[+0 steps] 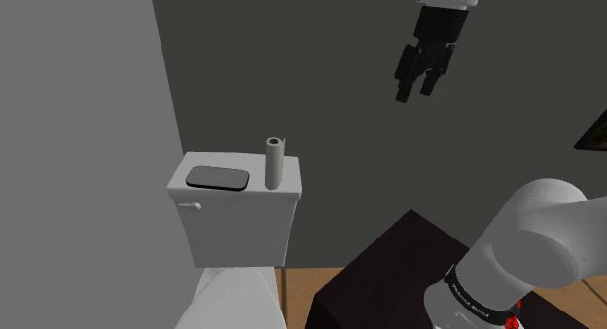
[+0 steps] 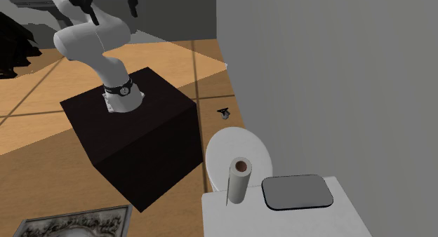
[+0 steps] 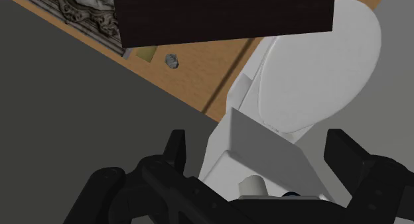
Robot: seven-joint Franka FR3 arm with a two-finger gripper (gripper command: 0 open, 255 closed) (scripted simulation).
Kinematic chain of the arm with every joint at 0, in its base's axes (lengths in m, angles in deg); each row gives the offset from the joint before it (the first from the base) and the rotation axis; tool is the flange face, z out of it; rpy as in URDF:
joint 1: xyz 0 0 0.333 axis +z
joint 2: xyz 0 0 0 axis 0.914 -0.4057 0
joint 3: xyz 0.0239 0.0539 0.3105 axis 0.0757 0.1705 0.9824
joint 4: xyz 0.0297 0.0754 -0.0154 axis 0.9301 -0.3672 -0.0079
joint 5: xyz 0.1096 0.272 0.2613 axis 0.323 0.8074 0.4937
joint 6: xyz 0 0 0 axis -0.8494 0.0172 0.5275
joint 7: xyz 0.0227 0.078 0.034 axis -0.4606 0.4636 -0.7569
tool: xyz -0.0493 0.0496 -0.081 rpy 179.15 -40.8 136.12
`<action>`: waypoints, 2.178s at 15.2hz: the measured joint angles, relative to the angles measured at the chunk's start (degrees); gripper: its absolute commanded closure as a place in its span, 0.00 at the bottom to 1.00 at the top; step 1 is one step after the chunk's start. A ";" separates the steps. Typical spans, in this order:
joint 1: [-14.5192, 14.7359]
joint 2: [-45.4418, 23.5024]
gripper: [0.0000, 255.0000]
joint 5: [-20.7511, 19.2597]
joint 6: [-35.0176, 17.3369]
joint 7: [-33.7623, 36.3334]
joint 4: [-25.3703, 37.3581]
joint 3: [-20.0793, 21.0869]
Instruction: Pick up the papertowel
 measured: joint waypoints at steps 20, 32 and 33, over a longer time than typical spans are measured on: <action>2.32 -33.62 0.00 -1.91 -26.43 -10.52 7.99 -1.11; 3.86 -58.53 0.00 -3.13 -34.19 -15.47 25.67 0.18; 3.73 -60.50 0.00 -3.23 -34.55 -16.29 27.36 0.17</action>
